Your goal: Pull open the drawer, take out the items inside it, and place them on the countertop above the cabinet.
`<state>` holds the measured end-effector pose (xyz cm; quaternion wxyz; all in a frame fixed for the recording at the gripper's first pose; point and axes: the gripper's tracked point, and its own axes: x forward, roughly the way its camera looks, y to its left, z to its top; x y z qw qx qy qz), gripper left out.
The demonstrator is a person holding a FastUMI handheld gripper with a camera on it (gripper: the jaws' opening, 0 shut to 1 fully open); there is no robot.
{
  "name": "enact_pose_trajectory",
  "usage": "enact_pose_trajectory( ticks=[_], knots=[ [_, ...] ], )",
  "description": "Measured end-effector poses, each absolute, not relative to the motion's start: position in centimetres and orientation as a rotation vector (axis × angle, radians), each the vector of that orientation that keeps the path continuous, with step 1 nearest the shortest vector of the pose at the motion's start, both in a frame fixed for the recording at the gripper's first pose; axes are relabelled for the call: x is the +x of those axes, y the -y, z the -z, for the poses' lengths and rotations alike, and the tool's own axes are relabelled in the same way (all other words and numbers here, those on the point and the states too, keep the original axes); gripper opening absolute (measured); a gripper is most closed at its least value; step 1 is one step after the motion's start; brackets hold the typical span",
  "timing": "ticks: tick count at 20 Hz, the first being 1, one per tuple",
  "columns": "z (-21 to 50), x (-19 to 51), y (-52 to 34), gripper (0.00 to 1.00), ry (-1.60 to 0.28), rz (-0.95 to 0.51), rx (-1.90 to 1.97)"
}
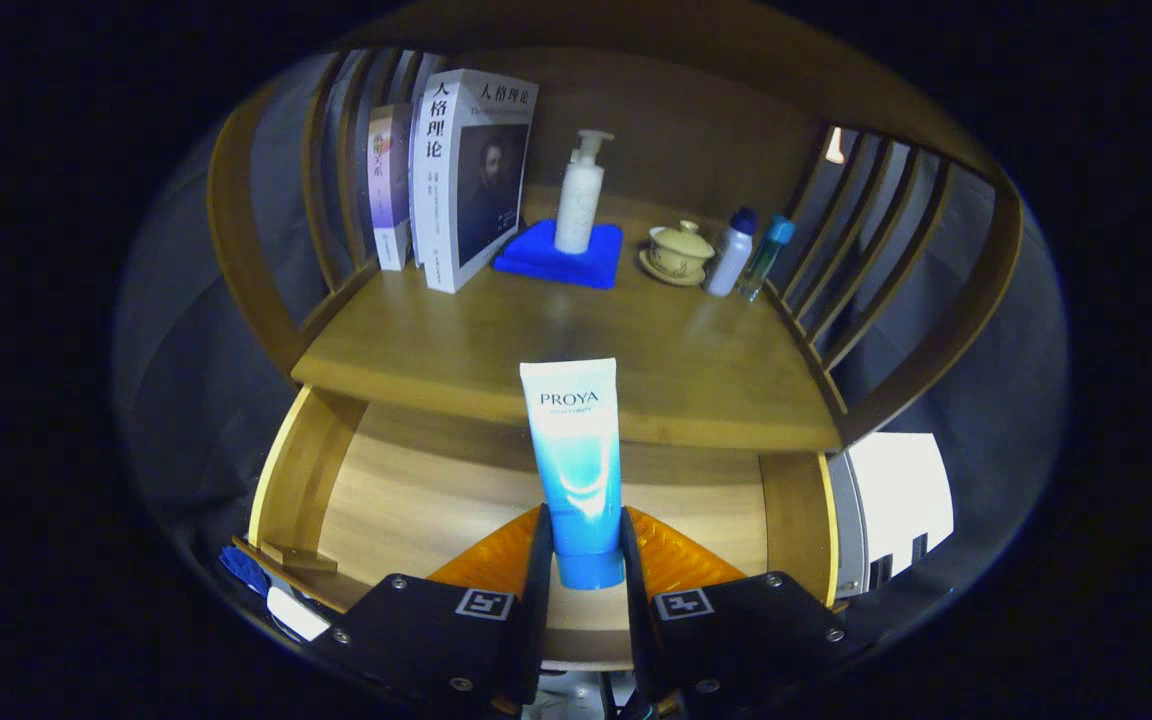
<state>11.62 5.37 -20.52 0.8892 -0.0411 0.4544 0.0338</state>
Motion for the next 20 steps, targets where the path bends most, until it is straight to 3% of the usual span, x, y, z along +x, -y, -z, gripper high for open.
enact_pose_trajectory(
  ticks=[10, 20],
  knots=[
    [21.8, 20.6, -6.5, 0.37, -0.885, -0.111, -0.083],
    [25.7, 24.5, -4.5, 0.37, -0.926, -0.067, -0.065]
  ],
)
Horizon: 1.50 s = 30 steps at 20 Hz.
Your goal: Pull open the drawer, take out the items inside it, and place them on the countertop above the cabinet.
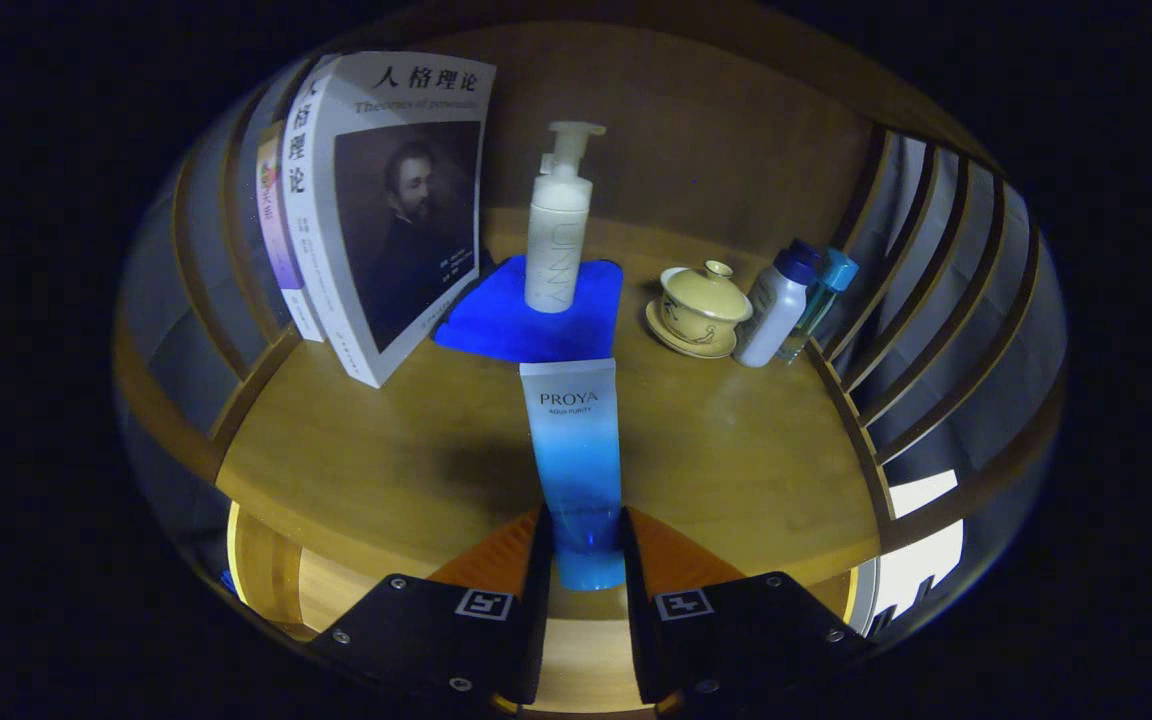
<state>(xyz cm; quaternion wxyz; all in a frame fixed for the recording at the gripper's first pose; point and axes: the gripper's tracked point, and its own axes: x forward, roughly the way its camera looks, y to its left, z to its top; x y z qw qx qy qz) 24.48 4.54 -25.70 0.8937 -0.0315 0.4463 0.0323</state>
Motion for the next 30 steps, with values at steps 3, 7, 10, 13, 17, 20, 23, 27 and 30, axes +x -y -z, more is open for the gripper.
enact_pose_trajectory(
  ticks=[3, 7, 10, 13, 17, 20, 23, 27, 30],
  knots=[
    [26.6, 25.2, -4.1, 0.38, -0.933, -0.053, -0.060],
    [27.2, 25.6, -3.9, 0.40, -0.933, -0.049, -0.055],
    [27.1, 26.0, -4.0, 0.42, -0.923, -0.053, -0.054],
    [27.1, 25.8, -4.2, 0.52, -0.908, -0.055, -0.054],
    [24.8, 25.4, -5.2, 0.82, -0.823, -0.063, 0.024],
    [22.5, 24.3, -5.3, 0.95, -0.750, -0.055, 0.064],
    [19.7, 22.3, -5.0, 0.95, -0.658, -0.051, 0.040],
    [15.8, 18.3, -5.8, 0.95, -0.538, -0.051, 0.078],
    [13.0, 15.3, -6.4, 0.95, -0.437, -0.065, 0.107]
  ],
)
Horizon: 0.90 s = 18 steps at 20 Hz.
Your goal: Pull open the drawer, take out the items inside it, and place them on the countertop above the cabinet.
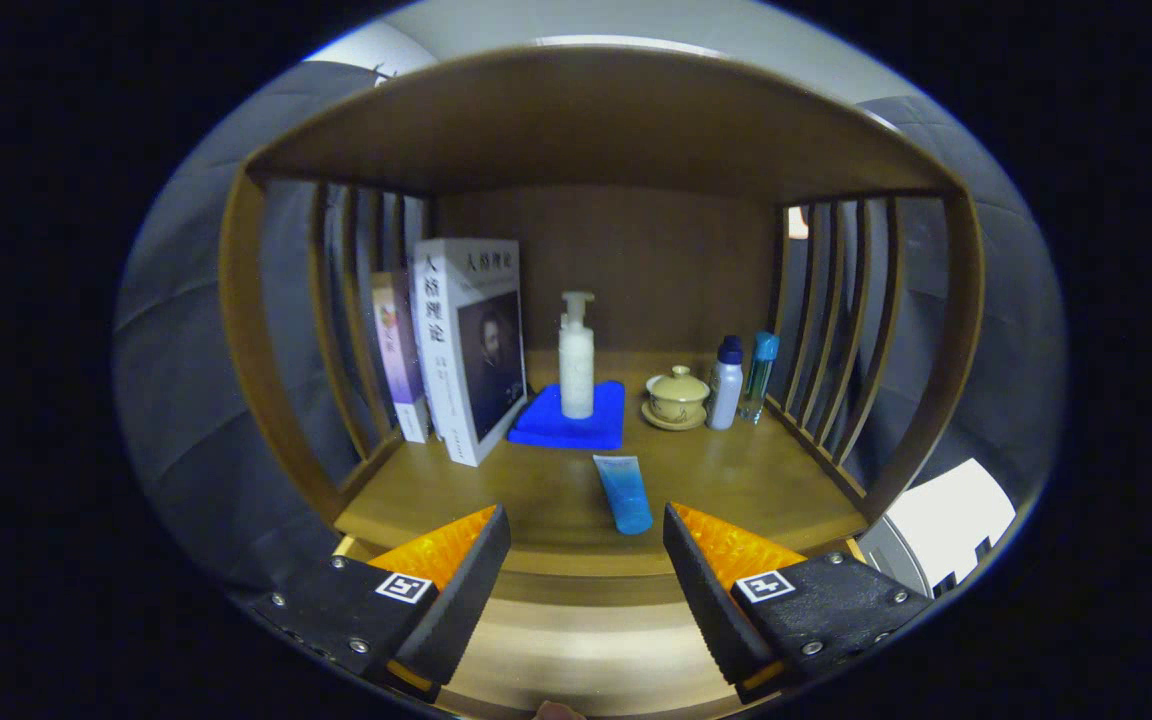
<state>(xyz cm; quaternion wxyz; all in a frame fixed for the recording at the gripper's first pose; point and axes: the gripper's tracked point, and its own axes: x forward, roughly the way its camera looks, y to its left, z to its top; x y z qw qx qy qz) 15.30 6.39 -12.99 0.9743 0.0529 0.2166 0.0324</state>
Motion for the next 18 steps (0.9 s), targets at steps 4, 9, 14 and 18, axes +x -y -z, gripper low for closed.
enact_pose_trajectory(
  ticks=[4, 9, 14, 18],
  knots=[
    [9.8, 10.9, -6.9, 0.94, -0.304, -0.071, 0.122],
    [8.1, 4.5, -8.0, 0.94, -0.154, -0.088, 0.161],
    [11.4, -2.3, -9.7, 0.94, -0.131, -0.114, 0.134],
    [15.0, -5.5, -9.7, 0.94, -0.157, -0.124, 0.130]
  ],
)
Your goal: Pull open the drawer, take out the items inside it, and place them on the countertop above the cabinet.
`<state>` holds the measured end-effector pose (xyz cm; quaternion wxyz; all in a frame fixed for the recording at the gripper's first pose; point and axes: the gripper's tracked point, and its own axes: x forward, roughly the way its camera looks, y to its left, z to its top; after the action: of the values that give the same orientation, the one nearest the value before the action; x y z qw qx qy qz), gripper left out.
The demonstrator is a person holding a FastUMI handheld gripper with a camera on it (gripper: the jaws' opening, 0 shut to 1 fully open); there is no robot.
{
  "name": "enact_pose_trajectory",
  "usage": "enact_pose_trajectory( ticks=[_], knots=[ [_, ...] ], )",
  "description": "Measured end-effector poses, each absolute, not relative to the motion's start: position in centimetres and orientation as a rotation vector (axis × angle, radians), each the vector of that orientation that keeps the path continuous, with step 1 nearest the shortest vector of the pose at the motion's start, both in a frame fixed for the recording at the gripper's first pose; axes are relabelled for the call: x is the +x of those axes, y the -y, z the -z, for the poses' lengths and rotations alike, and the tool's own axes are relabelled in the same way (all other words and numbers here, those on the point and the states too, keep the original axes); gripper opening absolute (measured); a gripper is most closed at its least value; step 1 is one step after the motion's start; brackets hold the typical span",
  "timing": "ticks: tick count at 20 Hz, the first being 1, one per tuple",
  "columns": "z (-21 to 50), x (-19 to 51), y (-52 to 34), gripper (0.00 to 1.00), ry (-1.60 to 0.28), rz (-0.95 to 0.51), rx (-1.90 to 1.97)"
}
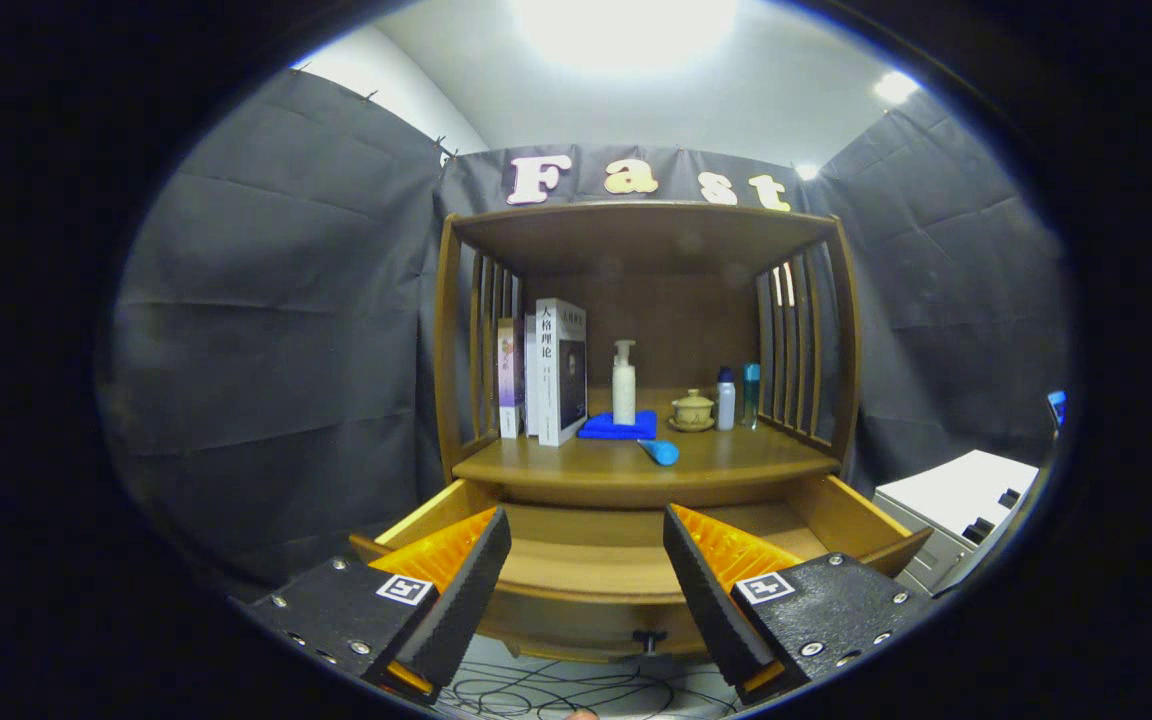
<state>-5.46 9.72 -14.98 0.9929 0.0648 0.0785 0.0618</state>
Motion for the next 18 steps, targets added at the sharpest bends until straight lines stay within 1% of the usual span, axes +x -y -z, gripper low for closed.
enact_pose_trajectory(
  ticks=[6, 18],
  knots=[
    [19.5, -7.0, -8.8, 0.94, -0.193, -0.105, 0.075],
    [25.6, -6.0, -7.4, 0.95, -0.280, -0.057, 0.068]
  ],
)
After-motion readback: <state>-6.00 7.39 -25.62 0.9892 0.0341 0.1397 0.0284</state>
